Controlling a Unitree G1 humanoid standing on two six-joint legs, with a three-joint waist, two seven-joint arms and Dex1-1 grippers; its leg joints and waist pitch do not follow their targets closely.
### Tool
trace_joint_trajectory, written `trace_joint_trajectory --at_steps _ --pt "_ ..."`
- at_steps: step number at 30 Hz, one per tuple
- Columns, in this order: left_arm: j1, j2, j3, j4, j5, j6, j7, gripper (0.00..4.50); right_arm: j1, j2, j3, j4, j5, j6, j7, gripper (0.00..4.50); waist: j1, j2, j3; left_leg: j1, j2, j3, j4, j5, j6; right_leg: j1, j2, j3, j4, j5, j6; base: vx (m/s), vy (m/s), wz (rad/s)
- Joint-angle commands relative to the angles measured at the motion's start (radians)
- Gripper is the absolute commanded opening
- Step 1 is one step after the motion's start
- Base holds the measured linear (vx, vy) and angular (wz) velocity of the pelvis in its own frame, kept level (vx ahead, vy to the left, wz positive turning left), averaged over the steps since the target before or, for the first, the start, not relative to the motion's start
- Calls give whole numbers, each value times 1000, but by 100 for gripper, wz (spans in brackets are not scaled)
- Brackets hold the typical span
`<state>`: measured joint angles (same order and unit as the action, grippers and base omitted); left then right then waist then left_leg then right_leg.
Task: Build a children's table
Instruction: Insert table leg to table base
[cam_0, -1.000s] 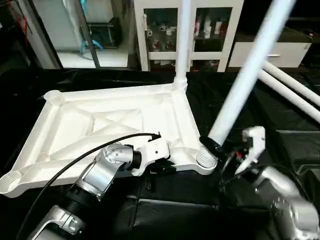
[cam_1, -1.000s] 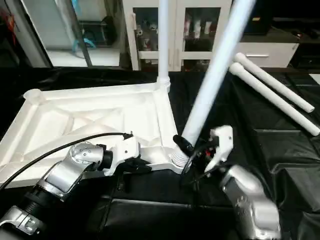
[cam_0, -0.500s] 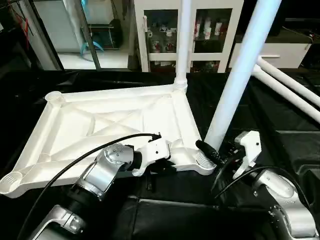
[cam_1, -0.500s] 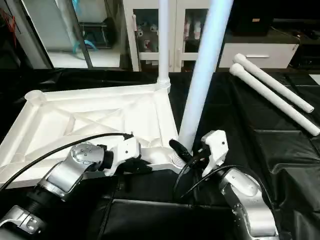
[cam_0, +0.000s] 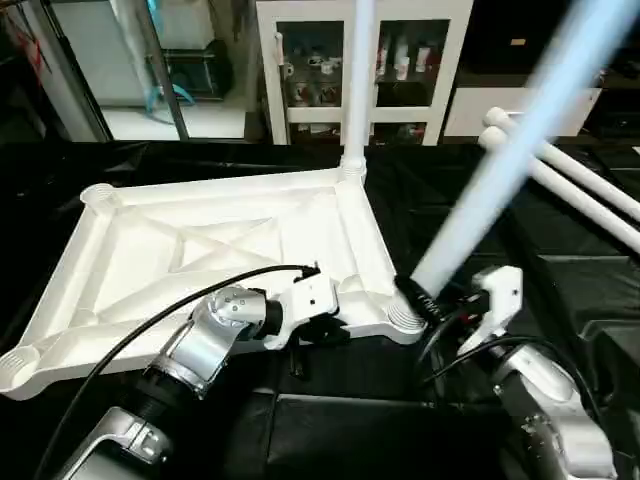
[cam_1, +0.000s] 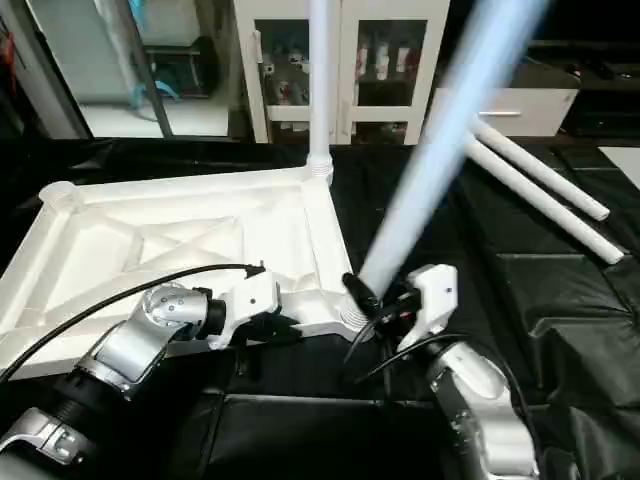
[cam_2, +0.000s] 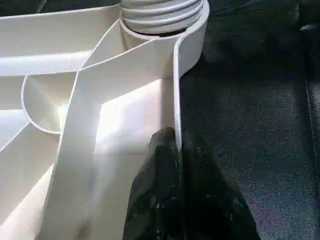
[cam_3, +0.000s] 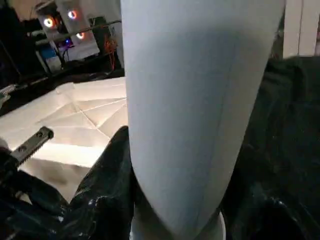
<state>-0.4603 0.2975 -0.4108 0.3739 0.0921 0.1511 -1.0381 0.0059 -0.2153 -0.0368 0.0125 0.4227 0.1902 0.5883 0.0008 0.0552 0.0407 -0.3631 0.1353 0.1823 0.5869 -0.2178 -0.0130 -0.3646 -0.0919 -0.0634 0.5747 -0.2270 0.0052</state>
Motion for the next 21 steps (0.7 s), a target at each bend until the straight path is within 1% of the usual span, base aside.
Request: trace_joint_trajectory --at_steps 1,2,4,5,6,8,9,10,12,13,14,15,16,18,19,20,21 --pt "-21 -5 27 -3 -21 -38 17 0 53 -11 9 115 -18 128 -11 186 -4 -18 -20 20 99 -63 -105 -519 -41 -16 -91 61 -107 -572 -100 0 0 0" --pt "-21 -5 26 -3 -21 -38 18 0 51 -13 7 116 -18 132 -9 186 -4 -17 -20 18 100 -64 -105 -511 -39 -14 -92 61 -106 -569 -101 0 0 0" --pt "-22 -5 26 1 -21 -42 19 0 42 -12 -8 130 10 180 -15 186 -3 -19 -20 17 100 -63 -105 -497 -36 -14 -91 61 -106 -571 -102 0 0 0" --pt "-23 -6 26 2 -21 -42 19 0 41 -13 -8 131 11 184 -16 186 -3 -17 -20 17 100 -63 -105 -499 -36 -14 -92 60 -106 -575 -102 0 0 0" --pt "-24 -7 26 3 -22 -43 21 0 39 -14 -10 134 14 195 -20 186 -4 -18 -19 17 100 -63 -106 -502 -38 -14 -91 60 -106 -580 -101 0 0 0" --pt "-25 -9 26 4 -22 -43 24 0 35 -27 -3 138 13 216 -26 186 -4 -18 -18 18 100 -65 -105 -515 -44 -16 -92 59 -107 -601 -93 0 0 0" --pt "-27 -11 27 5 -22 -43 26 0 33 -34 2 140 9 221 -23 186 -4 -20 -18 18 100 -66 -106 -515 -46 -16 -92 58 -107 -608 -89 0 0 0" --pt "-28 -12 29 5 -22 -43 28 0 36 -44 12 137 2 218 -10 186 -4 -20 -17 19 99 -65 -105 -521 -47 -18 -92 58 -109 -617 -84 0 0 0" --pt "-28 -13 30 6 -21 -44 32 0 46 -61 36 130 -25 188 18 186 -4 -21 -17 20 98 -66 -103 -530 -49 -19 -93 58 -112 -643 -74 0 0 0" --pt "-29 -13 30 6 -21 -46 33 0 57 -76 60 126 -57 146 35 186 -2 -22 -17 22 99 -66 -102 -531 -48 -22 -94 58 -114 -652 -70 0 0 0" --pt "-29 -13 30 6 -21 -46 33 0 60 -79 66 126 -67 134 38 186 -2 -22 -17 22 99 -66 -102 -530 -48 -22 -94 58 -114 -650 -70 0 0 0" --pt "-29 -13 30 6 -21 -46 33 0 60 -79 66 126 -67 134 38 186 -2 -22 -17 20 100 -65 -104 -524 -47 -20 -93 59 -112 -631 -75 0 0 0" --pt "-29 -11 30 6 -18 -50 35 0 66 -98 99 135 -132 65 38 186 -1 -22 -17 19 101 -65 -104 -525 -49 -21 -94 59 -112 -622 -78 0 0 0" --pt "-30 -10 29 6 -16 -52 35 0 71 -114 134 144 -188 8 41 186 -1 -22 -17 21 101 -63 -104 -528 -49 -22 -93 59 -112 -617 -80 0 0 0" --pt "-31 -11 28 9 -15 -54 36 0 73 -117 148 148 -205 -6 41 186 -2 -25 -16 18 100 -64 -106 -528 -43 -19 -93 60 -111 -622 -81 0 0 0" --pt "-31 -11 28 9 -15 -54 36 0 73 -118 150 148 -207 -7 41 186 -2 -25 -16 18 100 -64 -106 -528 -43 -19 -93 60 -111 -622 -81 0 0 0" --pt "-32 -11 27 12 -14 -56 37 0 75 -118 163 152 -219 -15 38 186 -4 -23 -14 15 101 -67 -107 -535 -44 -18 -93 58 -111 -637 -76 0 0 0"
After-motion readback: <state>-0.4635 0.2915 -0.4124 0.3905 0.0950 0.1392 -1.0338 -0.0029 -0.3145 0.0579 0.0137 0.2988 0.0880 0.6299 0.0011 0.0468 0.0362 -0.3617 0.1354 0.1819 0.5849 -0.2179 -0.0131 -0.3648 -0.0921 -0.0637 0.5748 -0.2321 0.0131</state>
